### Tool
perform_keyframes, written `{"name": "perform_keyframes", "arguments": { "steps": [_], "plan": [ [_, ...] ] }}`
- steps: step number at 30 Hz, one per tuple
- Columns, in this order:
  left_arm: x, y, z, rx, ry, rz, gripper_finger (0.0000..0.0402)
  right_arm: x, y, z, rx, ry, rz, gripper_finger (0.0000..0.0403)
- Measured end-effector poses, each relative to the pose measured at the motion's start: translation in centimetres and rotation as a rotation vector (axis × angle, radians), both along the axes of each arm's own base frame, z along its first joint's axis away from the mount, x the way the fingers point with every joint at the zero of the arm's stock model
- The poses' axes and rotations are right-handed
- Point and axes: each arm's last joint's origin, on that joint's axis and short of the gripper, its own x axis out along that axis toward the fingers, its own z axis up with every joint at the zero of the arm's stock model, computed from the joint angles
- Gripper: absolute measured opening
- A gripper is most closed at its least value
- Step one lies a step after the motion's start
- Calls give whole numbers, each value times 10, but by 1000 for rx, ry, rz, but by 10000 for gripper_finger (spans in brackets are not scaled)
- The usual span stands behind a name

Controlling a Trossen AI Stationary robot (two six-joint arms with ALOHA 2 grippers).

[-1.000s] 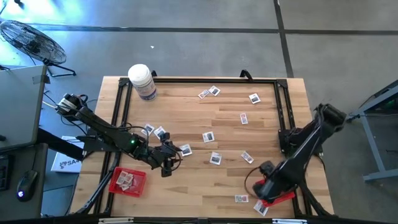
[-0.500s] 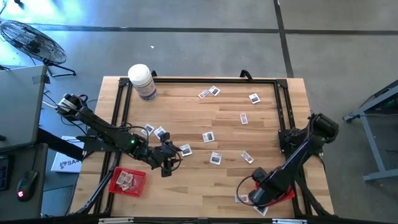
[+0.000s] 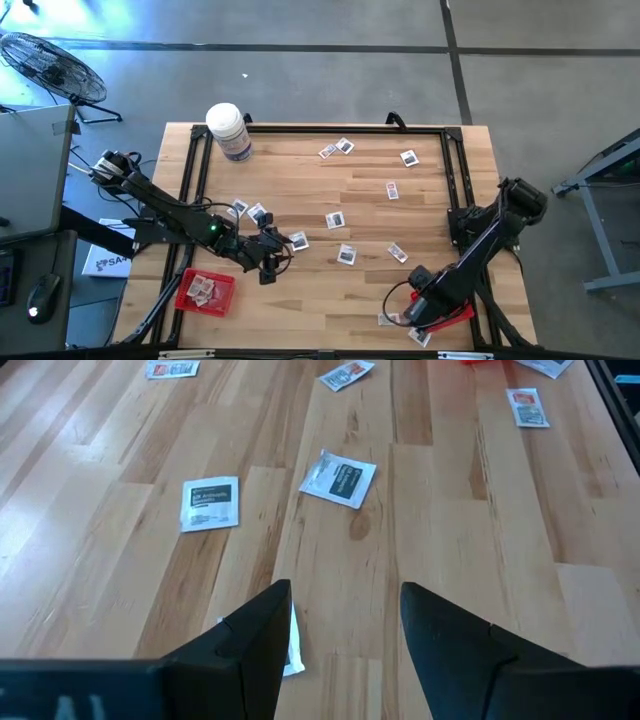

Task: Pick & Place First Aid Supplies
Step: Put the towelette pack into the right red bin

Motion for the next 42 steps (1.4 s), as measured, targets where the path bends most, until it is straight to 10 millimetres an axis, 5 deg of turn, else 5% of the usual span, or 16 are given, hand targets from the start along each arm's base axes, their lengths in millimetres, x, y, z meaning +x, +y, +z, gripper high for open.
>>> {"name": "perform_keyframes", "arguments": {
  "steps": [9,16,22,28,42],
  "plan": [
    [0,0,0,0,0,0,186,31,19,54,52,-417,82,99],
    [0,0,0,-1,1,-1,186,69,56,60,105,-707,298,78],
    [0,0,0,-2,1,-3,186,85,84,31,116,-628,488,74],
    [0,0,0,-2,1,-3,186,76,93,10,125,-458,539,85],
    [0,0,0,-2,1,-2,186,54,99,-1,144,-359,774,128]
  ]
}}
